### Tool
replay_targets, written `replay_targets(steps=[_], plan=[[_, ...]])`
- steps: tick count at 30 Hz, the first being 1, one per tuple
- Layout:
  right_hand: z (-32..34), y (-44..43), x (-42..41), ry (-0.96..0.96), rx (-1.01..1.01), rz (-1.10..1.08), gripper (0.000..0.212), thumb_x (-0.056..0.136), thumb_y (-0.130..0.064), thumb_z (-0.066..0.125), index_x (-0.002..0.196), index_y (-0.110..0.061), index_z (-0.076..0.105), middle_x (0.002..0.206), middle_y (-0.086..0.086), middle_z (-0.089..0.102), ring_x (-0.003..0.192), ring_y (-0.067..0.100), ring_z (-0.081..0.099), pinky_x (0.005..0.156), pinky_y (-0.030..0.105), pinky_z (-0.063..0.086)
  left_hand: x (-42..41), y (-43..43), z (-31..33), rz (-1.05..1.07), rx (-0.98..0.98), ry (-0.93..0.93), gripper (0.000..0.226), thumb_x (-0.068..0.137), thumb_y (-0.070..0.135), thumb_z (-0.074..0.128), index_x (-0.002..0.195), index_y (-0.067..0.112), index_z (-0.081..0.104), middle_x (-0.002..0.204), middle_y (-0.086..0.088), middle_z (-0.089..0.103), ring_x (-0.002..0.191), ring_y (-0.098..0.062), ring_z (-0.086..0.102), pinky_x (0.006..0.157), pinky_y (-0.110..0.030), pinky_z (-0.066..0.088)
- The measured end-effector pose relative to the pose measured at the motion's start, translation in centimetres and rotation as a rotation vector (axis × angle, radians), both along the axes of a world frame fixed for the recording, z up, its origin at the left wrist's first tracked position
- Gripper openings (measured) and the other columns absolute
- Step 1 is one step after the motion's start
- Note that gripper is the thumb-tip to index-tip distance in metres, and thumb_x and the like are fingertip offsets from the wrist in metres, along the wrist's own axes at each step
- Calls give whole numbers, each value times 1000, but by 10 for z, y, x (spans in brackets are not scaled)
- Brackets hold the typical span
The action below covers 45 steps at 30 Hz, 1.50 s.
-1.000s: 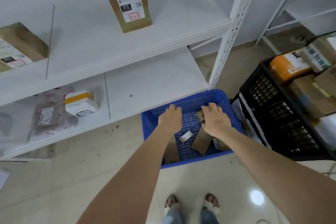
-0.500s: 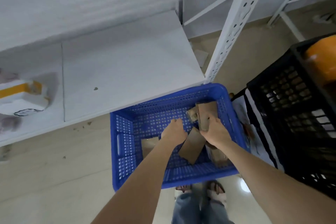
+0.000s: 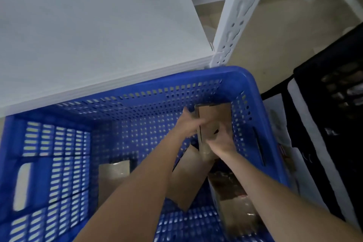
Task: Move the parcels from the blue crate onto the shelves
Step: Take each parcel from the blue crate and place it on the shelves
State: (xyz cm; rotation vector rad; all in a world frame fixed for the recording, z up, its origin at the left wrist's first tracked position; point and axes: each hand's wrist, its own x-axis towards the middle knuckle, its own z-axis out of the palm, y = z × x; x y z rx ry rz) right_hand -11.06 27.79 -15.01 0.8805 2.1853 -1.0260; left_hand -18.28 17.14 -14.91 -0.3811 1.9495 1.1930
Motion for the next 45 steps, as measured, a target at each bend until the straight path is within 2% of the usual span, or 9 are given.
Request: replay_targets(steps=[8,13,17,22,26,34,36,41,45], plan=[[-49,-5,-13,36,79,67,96,83,-53,62,153,-28,1,157,3,11,138,29,32,108,42,36,-17,14,-54,76,73,4,51,86,26,69,130,8,48,114,-6,60,107,-22,59,91,-34,51],[-3,-31,-4,-48,-107,195,115,70,-52,77,153,-27,3,156,0,22,140,23,31,111,38,35,5,-33,-14,134,-22,28,56,73,36,78,115,6,57,98,-5,63,90,-20,62,66,-30,50],[65,-76,6,0,-216,152,118,46,-59,80,146,-34,23,131,-9,54,116,17,57,92,39,51,19,-78,69,171,-8,-29,54,73,42,77,112,13,53,104,-3,63,95,-18,62,69,-32,54],[190,-116,6,74,-537,-86,32,91,-32,62,115,-12,61,106,14,68,101,29,57,95,50,41,39,-131,195,345,116,-50,33,95,38,52,115,12,56,113,-4,59,101,-19,57,86,-36,51],[283,-139,5,98,-592,-206,45,81,-13,73,121,-18,54,117,-1,63,97,15,59,69,25,47,56,-188,286,404,-157,128,49,94,33,55,135,9,45,127,-5,55,102,-18,54,89,-31,43],[456,-154,-5,-32,-825,-195,45,80,-1,56,122,-18,54,113,10,65,106,28,59,92,44,49,92,-237,458,461,-23,37,55,86,53,58,129,20,51,127,-1,57,116,-25,55,100,-38,45],[489,-158,-2,-30,-884,-148,40,82,1,53,117,-18,58,109,10,67,95,24,60,83,40,52,101,-237,488,462,1,90,61,83,56,61,131,20,51,128,1,58,114,-21,56,101,-43,45],[555,-152,5,97,-906,-106,19,88,-12,60,106,-18,59,96,6,68,80,21,60,72,34,47,113,-241,571,430,26,302,22,95,31,56,115,22,60,116,-1,65,93,-12,63,81,-20,53],[607,-135,4,166,-930,-121,20,90,-30,63,102,-15,60,89,7,68,86,25,64,75,36,53,117,-247,639,215,-60,407,20,96,30,54,115,34,58,113,4,64,103,-14,61,92,-27,47]])
